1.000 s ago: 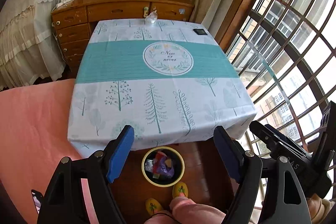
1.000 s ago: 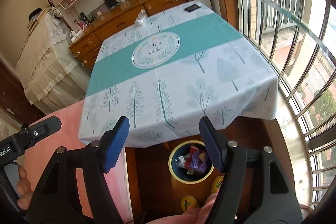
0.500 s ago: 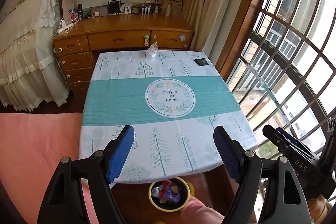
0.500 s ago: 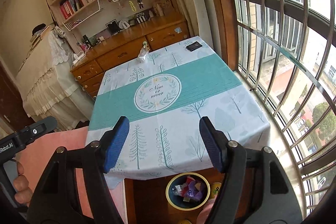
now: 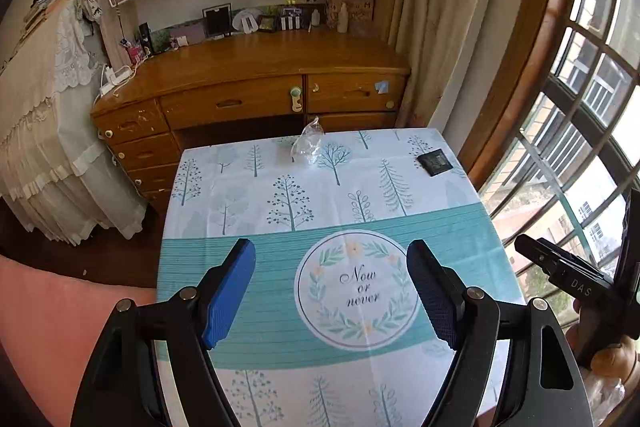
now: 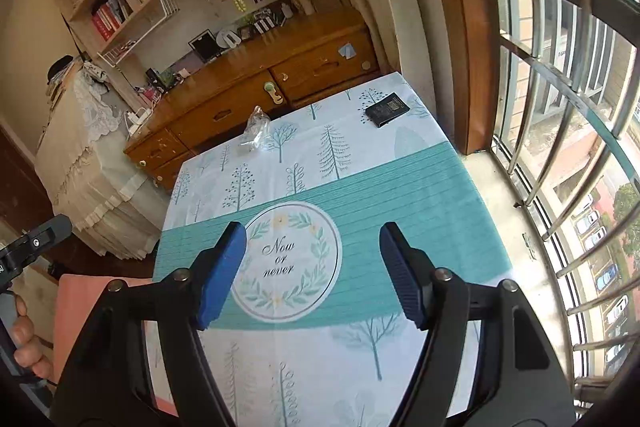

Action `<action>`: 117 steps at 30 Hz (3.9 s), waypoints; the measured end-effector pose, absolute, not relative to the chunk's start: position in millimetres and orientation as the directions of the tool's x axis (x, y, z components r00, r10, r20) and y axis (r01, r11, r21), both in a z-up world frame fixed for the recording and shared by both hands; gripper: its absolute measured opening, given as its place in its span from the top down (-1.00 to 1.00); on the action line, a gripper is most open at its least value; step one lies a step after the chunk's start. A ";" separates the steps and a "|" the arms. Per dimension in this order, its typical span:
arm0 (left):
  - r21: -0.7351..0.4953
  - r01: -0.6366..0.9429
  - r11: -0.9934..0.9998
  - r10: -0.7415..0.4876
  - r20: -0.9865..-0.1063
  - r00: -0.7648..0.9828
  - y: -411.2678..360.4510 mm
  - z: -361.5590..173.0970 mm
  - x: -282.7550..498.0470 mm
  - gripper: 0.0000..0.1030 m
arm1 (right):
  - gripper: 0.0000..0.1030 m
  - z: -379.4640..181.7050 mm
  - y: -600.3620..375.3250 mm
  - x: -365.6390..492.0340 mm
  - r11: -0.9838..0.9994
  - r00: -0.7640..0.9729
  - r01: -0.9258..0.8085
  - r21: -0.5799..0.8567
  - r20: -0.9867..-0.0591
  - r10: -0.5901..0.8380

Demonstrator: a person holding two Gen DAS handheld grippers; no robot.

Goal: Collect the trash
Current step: 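Grasp the clear plastic bag with the left tool while the right tool grasps the black TALOPN card, then carry the clear bag and black card over the bin and open both tools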

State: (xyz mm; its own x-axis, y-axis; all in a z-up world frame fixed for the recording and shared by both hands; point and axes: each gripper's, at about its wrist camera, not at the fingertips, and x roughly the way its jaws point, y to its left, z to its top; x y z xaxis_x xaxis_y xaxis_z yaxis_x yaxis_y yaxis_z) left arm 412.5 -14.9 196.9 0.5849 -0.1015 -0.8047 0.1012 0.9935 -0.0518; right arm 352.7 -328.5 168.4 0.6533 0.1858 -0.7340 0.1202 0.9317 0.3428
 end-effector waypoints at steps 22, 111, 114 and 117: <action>0.033 -0.029 0.999 0.042 -0.909 0.415 -23.3 22.1 724.8 -0.54 | -0.29 -44.8 -437.5 714.3 0.842 0.442 0.419 0.341 -0.886 0.139; -0.251 0.092 0.964 -0.267 -0.924 0.275 19.6 -54.1 44.8 0.05 | -0.13 7.6 -179.4 -9.2 0.912 0.388 0.061 0.406 -0.851 0.353; -0.245 0.069 0.967 -0.255 -0.937 0.240 10.5 -97.8 42.4 0.04 | -0.14 -36.3 -184.3 -9.4 0.912 0.344 0.074 0.403 -0.869 0.356; -0.239 0.033 0.970 -0.241 -0.946 0.216 7.2 -146.1 37.5 0.04 | -0.14 -84.8 -190.4 -5.3 0.911 0.308 0.099 0.400 -0.883 0.354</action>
State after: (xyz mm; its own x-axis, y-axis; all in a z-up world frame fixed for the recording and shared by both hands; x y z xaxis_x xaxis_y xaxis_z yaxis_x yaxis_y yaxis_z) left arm 37.5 7.2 -146.1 0.2159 -0.2408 -0.9463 0.0333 0.9704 -0.2394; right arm -5.3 -190.4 -84.8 0.3080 0.3538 -0.8831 0.0987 0.9114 0.3996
